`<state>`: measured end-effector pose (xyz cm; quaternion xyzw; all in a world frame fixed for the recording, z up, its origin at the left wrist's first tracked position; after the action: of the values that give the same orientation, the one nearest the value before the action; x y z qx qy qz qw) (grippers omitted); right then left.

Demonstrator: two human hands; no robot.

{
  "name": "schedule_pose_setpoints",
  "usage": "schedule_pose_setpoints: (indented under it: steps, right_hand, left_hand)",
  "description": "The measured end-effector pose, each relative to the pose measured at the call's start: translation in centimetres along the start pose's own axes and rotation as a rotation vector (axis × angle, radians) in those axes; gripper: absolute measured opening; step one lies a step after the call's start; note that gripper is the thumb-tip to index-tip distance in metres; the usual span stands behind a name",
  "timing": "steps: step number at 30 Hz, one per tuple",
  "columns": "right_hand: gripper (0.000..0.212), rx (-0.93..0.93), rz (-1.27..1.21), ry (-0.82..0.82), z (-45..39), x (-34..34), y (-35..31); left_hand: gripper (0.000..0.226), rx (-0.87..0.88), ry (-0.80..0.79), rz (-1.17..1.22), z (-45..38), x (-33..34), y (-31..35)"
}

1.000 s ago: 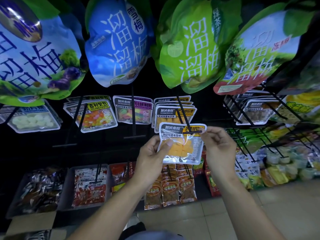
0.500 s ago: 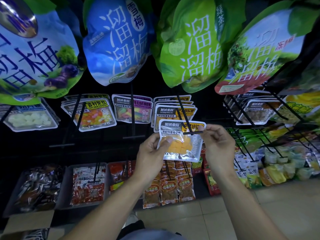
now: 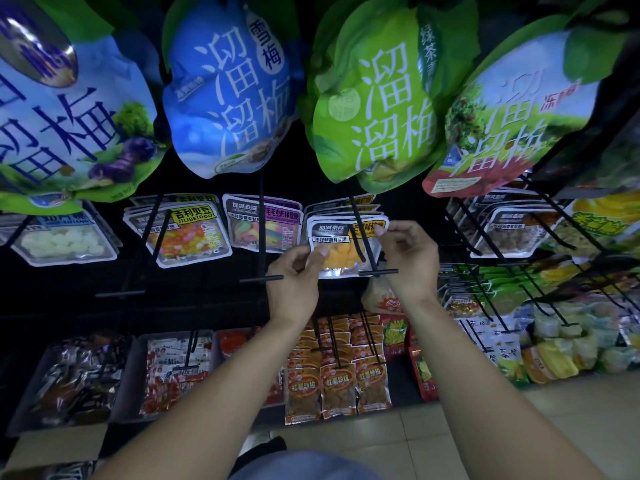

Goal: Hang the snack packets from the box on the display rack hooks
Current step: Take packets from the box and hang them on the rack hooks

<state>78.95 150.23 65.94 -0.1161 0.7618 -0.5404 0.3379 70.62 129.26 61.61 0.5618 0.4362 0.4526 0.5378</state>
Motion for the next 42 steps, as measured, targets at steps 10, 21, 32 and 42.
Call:
schedule_pose_setpoints:
  steps: [10,21,32,42]
  right_hand:
    - [0.023,-0.089,0.393,-0.076,2.1,0.2,0.4]
    - [0.032,0.062,0.322,-0.535,17.0,12.5,8.4]
    - [0.031,-0.401,0.583,-1.428,44.4,35.1,0.9]
    - [0.03,-0.492,0.828,-1.701,63.7,51.3,2.7]
  left_hand:
    - [0.034,-0.026,-0.029,-0.184,0.3,-0.5,-0.7]
    - [0.035,-0.316,0.172,-0.17,11.7,-14.1,-10.6]
    - [0.019,-0.621,0.846,-0.054,32.3,-42.7,-17.9]
    - [0.04,-0.868,0.844,-0.128,39.8,-60.4,-27.0]
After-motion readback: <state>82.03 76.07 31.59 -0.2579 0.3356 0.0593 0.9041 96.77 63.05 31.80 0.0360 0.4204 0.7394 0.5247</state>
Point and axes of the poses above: each hand's wrist, its own z-axis away from the middle knuckle, its own x-axis out of the palm, y = z × x, the point moved 9 cm from there along -z, towards the middle knuckle, and after that the axes turned 8 degrees about z, right-handed, at the moved point
